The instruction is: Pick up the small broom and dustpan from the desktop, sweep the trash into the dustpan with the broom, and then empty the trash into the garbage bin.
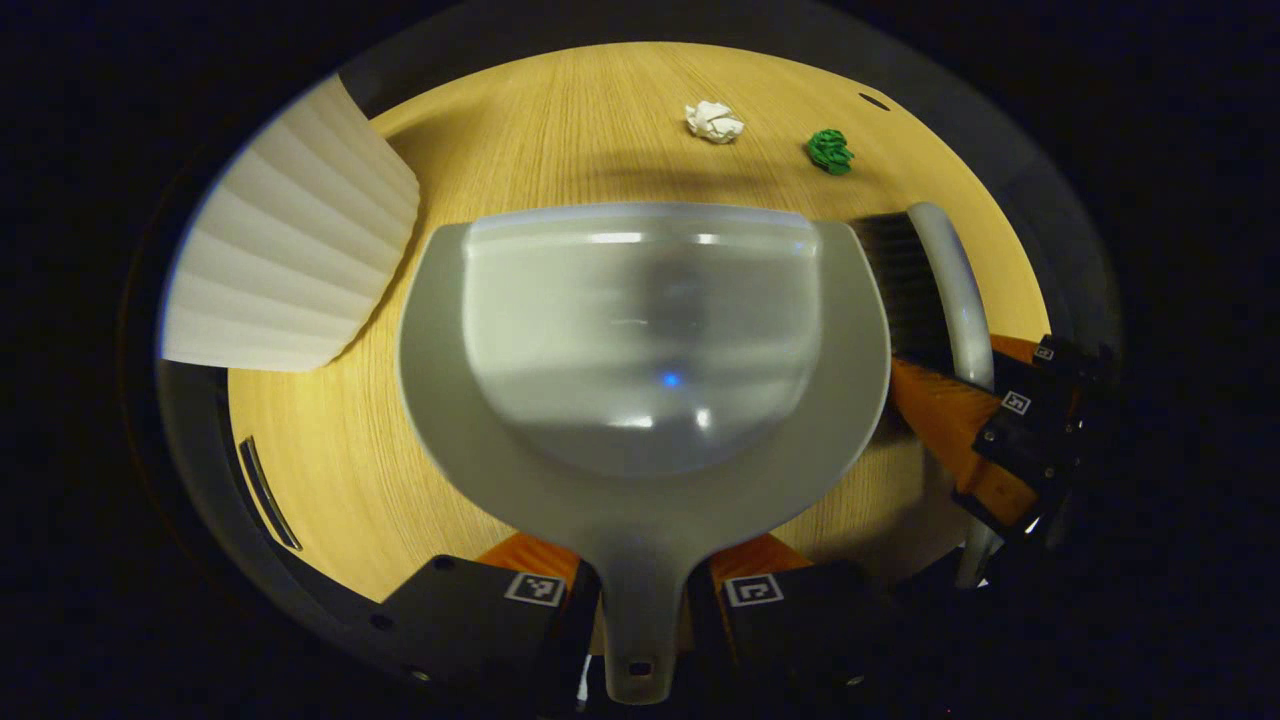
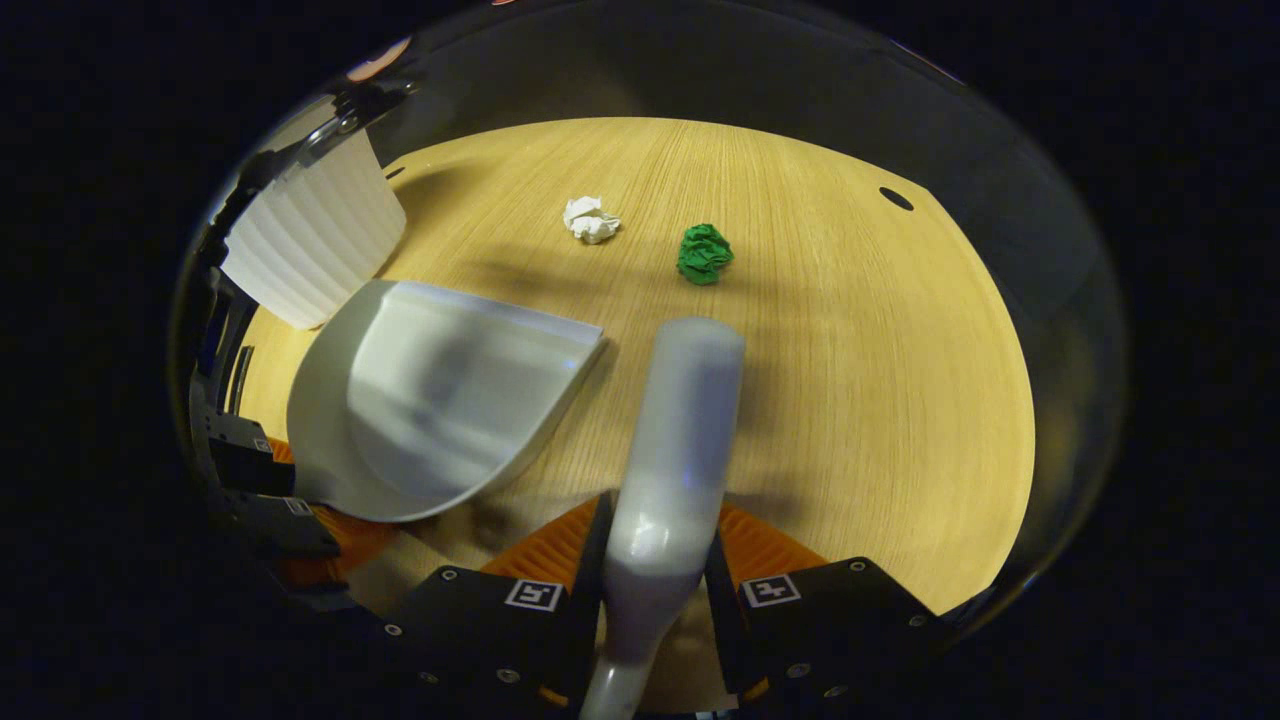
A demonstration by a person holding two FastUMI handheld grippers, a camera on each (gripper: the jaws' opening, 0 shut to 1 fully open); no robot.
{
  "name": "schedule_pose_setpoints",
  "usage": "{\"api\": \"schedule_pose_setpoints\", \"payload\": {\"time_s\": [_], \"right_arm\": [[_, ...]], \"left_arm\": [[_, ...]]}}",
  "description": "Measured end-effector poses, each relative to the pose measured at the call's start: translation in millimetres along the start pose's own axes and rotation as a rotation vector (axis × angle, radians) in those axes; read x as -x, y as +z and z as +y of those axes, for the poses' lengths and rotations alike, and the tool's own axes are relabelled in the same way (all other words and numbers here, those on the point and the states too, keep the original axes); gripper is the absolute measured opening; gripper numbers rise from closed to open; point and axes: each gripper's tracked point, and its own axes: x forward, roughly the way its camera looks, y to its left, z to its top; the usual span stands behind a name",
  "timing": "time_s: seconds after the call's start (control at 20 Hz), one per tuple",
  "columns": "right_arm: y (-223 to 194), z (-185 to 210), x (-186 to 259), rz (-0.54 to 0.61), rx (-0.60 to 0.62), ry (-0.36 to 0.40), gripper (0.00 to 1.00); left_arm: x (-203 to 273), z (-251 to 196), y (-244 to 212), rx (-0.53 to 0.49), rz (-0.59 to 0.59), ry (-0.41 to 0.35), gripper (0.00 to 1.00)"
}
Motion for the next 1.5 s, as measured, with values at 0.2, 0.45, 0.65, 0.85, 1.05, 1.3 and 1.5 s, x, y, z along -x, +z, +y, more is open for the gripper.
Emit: {"api": "schedule_pose_setpoints", "payload": {"time_s": [0.2,0.45,0.65,0.85,1.05,1.3,1.5], "right_arm": [[4.7,-7.2,-4.8,0.018,-0.039,0.040,0.42],[43.8,-71.3,-0.6,-0.017,-0.101,-0.019,0.40],[86.3,-101.4,-22.0,-0.009,-0.056,-0.047,0.40],[125.4,-97.0,-48.9,0.033,0.059,0.013,0.40],[145.8,-81.8,-63.5,0.044,0.249,0.015,0.40],[138.3,-17.6,-49.4,0.110,0.330,0.230,0.40],[136.6,-6.1,-36.9,0.156,0.410,0.333,0.40]], "left_arm": [[1.9,2.3,9.5,-0.074,-0.049,-0.039,0.35],[4.0,28.8,32.0,-0.301,-0.092,-0.033,0.33],[11.2,50.1,54.1,-0.501,-0.083,-0.041,0.33],[-12.7,48.0,75.2,-0.611,-0.033,-0.075,0.33],[-43.5,39.0,94.7,-0.672,0.002,-0.107,0.33],[-21.9,33.8,95.1,-0.742,-0.004,-0.120,0.33],[-24.9,31.8,94.3,-0.749,-0.017,-0.141,0.32]]}}
